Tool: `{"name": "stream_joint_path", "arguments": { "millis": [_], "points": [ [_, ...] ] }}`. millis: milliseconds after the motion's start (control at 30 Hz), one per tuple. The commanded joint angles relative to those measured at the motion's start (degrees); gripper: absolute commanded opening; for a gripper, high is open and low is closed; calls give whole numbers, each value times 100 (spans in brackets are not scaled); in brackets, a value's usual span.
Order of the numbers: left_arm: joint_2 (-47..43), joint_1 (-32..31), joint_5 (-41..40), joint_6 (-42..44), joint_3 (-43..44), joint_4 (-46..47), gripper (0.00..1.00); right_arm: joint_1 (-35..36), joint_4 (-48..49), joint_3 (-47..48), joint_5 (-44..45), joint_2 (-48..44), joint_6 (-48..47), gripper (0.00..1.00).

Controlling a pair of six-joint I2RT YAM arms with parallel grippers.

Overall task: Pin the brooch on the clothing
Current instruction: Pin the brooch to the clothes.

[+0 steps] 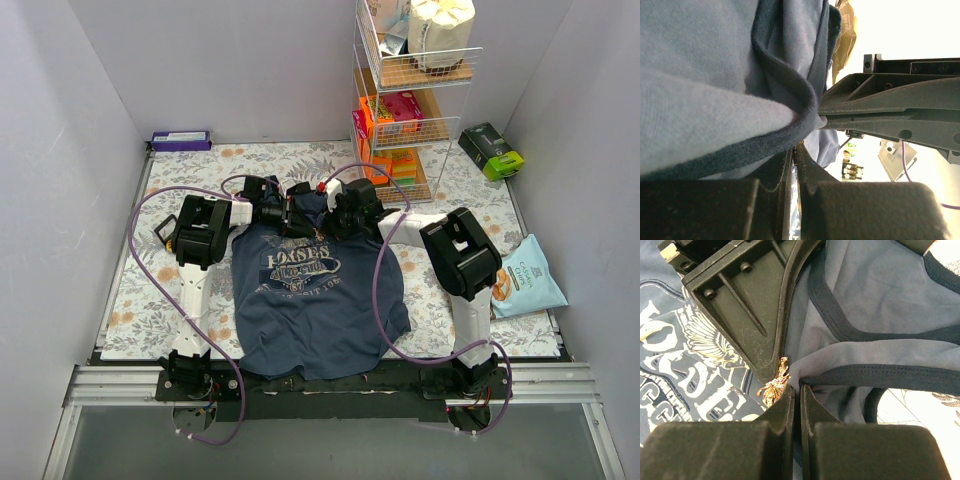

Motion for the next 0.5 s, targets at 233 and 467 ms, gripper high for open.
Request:
{"name": "stream_joint_path", "arguments": {
  "millis": [233,467],
  "points": [
    [265,100,-481,-252,-55,-327,0,300,42,-238,-207,-332,-54,1],
    [265,109,-516,-252,-63,-309,0,336,121,-379,-242,-456,-28,1]
  ]
}}
